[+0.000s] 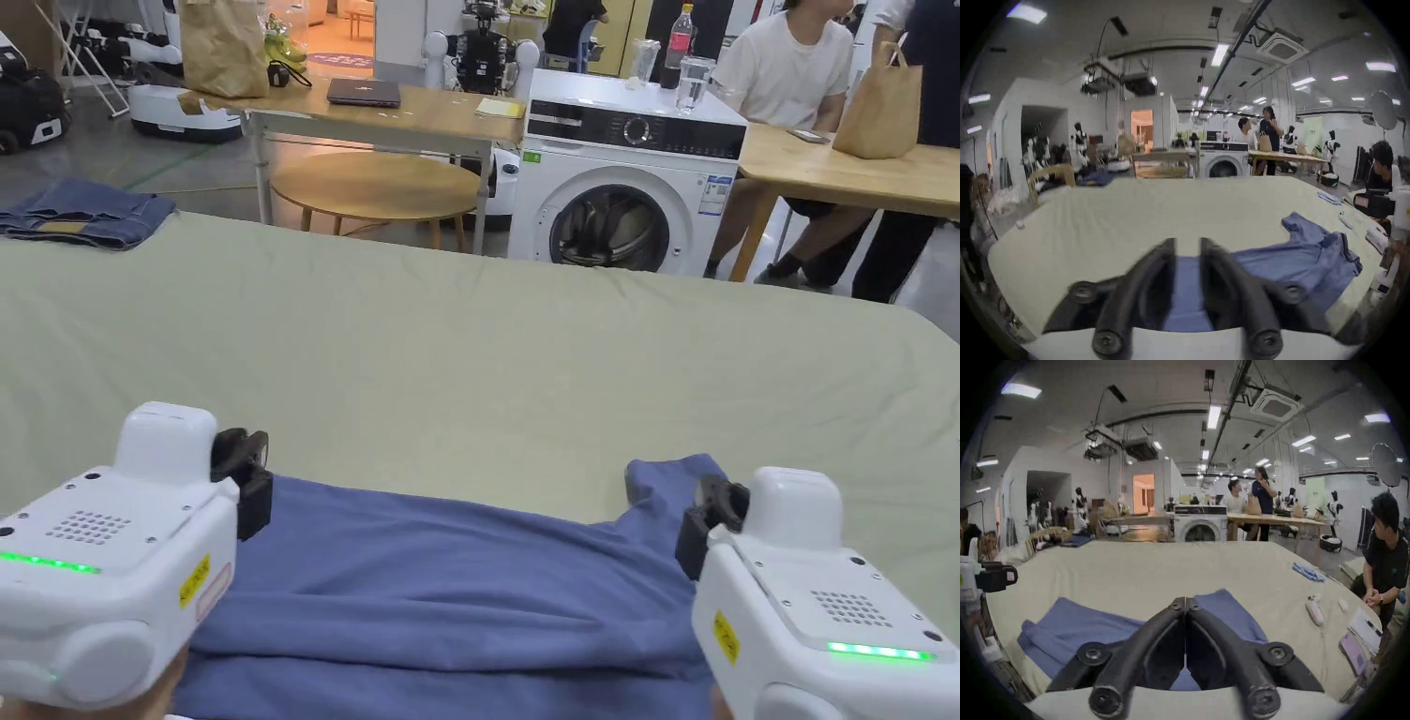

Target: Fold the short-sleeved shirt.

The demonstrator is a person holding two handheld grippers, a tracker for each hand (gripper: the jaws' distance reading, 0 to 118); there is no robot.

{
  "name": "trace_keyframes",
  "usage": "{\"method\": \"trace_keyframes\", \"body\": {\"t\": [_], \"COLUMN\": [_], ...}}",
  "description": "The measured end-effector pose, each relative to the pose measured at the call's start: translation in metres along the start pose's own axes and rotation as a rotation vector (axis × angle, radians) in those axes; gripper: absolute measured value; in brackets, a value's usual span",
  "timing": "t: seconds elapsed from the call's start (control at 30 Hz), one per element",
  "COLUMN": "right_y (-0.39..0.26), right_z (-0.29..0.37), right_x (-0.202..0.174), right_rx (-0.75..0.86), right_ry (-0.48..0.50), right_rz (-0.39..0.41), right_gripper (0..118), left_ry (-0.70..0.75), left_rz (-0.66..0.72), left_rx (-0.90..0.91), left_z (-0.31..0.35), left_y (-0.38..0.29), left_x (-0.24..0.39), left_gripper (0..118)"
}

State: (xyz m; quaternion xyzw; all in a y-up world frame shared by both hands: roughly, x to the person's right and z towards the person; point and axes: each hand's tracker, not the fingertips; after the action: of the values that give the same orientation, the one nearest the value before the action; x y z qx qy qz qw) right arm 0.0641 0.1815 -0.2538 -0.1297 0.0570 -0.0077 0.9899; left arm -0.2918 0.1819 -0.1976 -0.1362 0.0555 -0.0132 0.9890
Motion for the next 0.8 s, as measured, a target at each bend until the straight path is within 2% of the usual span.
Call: {"method": "trace_keyframes", "body": {"t": [0.23, 0.53, 0.63, 0.67, 0.7, 0.73, 0.8], "right_y": [0.003, -0.004, -0.008, -0.010, -0.011, -0.013, -0.019], "right_z": [-0.015, -0.034, -0.043, -0.045, -0.048, -0.051, -0.054], "right_x": [-0.024, -0.020, -0.016, -0.015, -0.014, -0.012, -0.010], "right_rx": [-0.011, -0.060, -0.092, -0.103, -0.118, -0.130, -0.139], "right_ry": [0.043, 0.049, 0.044, 0.041, 0.037, 0.039, 0.037], "right_rz": [0.004, 0.034, 0.034, 0.033, 0.034, 0.035, 0.046], "right_gripper": [0, 0, 0, 0, 0, 0, 0], "left_ry": [-0.021, -0.084, -0.150, -0.158, -0.183, -0.185, -0.185], "left_rz": [0.052, 0.216, 0.272, 0.284, 0.301, 0.318, 0.336], "left_rx": [-0.045, -0.450, -0.606, -0.652, -0.681, -0.726, -0.777], "left_z": [-0.024, -0.142, -0.185, -0.198, -0.211, -0.223, -0.240], "left_y": [0.011, 0.014, 0.005, 0.002, -0.003, -0.007, -0.016], "left_x": [-0.016, -0.105, -0.122, -0.124, -0.127, -0.129, -0.127], "left_gripper": [0, 0, 1, 10, 33, 46, 58]}}
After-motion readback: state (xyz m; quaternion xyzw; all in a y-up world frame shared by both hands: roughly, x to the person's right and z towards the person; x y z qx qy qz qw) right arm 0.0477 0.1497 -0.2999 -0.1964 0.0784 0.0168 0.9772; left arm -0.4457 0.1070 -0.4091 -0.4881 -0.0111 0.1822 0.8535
